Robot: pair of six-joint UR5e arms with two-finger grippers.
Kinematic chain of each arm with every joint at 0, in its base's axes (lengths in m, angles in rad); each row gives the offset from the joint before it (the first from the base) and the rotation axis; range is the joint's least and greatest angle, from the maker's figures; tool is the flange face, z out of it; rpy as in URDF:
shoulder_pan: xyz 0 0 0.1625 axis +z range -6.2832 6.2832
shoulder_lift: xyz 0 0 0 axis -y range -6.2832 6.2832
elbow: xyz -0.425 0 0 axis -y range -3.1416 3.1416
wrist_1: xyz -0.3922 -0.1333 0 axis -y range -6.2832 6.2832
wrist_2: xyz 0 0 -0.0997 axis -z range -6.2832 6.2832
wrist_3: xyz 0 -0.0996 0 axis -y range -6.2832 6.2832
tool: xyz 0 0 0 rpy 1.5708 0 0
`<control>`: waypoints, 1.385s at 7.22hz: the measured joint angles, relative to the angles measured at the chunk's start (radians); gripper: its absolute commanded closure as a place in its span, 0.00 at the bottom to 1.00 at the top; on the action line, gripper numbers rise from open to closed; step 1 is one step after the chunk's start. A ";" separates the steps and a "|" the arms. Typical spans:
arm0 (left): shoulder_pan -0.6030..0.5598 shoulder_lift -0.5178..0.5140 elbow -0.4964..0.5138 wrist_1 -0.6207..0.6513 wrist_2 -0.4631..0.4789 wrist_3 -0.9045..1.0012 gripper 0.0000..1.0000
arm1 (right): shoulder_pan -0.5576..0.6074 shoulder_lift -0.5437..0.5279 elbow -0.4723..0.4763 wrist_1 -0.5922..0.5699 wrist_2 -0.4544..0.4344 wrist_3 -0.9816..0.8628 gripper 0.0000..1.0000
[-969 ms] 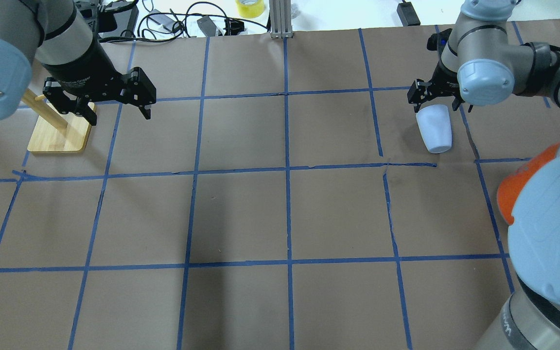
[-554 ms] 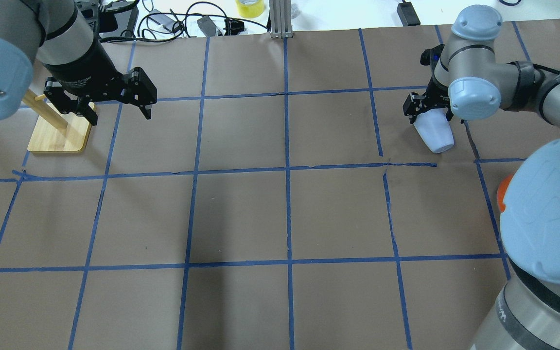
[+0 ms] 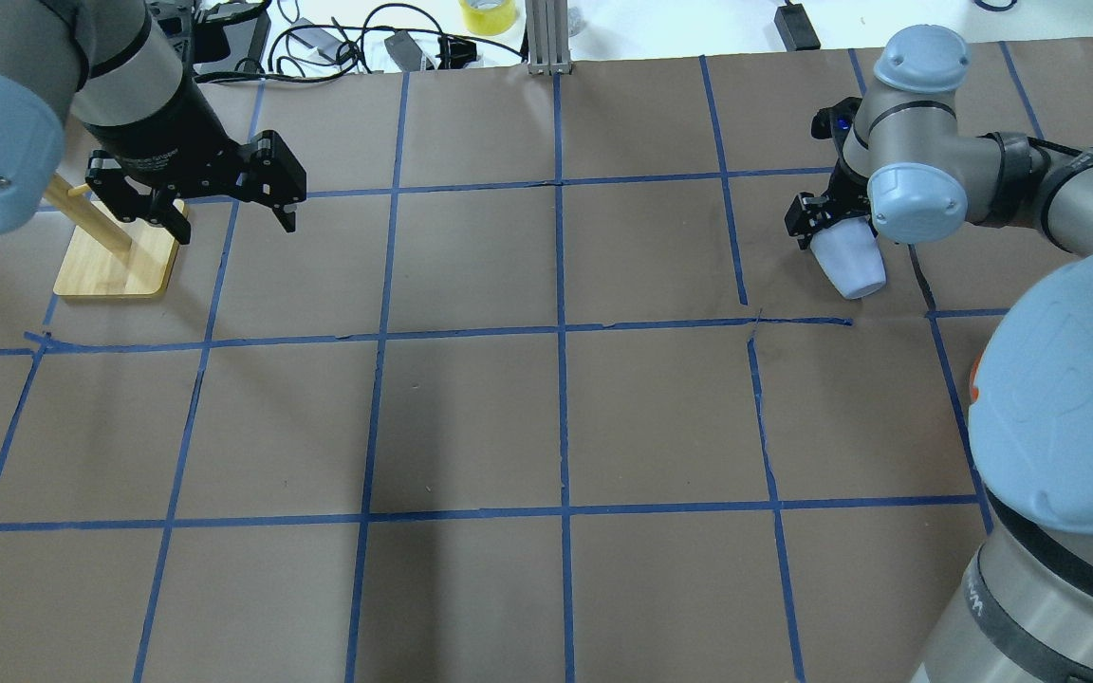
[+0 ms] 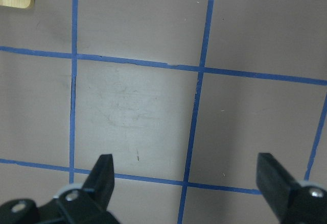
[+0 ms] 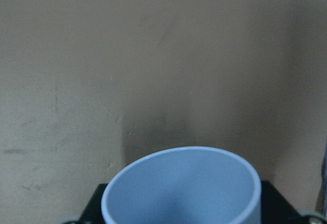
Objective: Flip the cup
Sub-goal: 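Close the right gripper on the rim of the white cup, then lift the cup with the right gripper and carry it toward the left gripper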
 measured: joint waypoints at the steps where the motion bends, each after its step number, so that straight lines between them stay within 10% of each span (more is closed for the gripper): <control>1: 0.000 0.000 0.000 0.000 -0.003 0.000 0.00 | -0.001 0.000 0.000 0.000 0.000 -0.048 0.06; 5: 0.001 -0.004 0.000 0.002 0.003 -0.008 0.00 | -0.001 -0.010 0.001 0.005 0.005 -0.132 0.93; 10: 0.009 -0.015 -0.001 0.025 0.004 -0.003 0.00 | 0.165 -0.129 -0.051 0.134 0.126 -0.167 0.99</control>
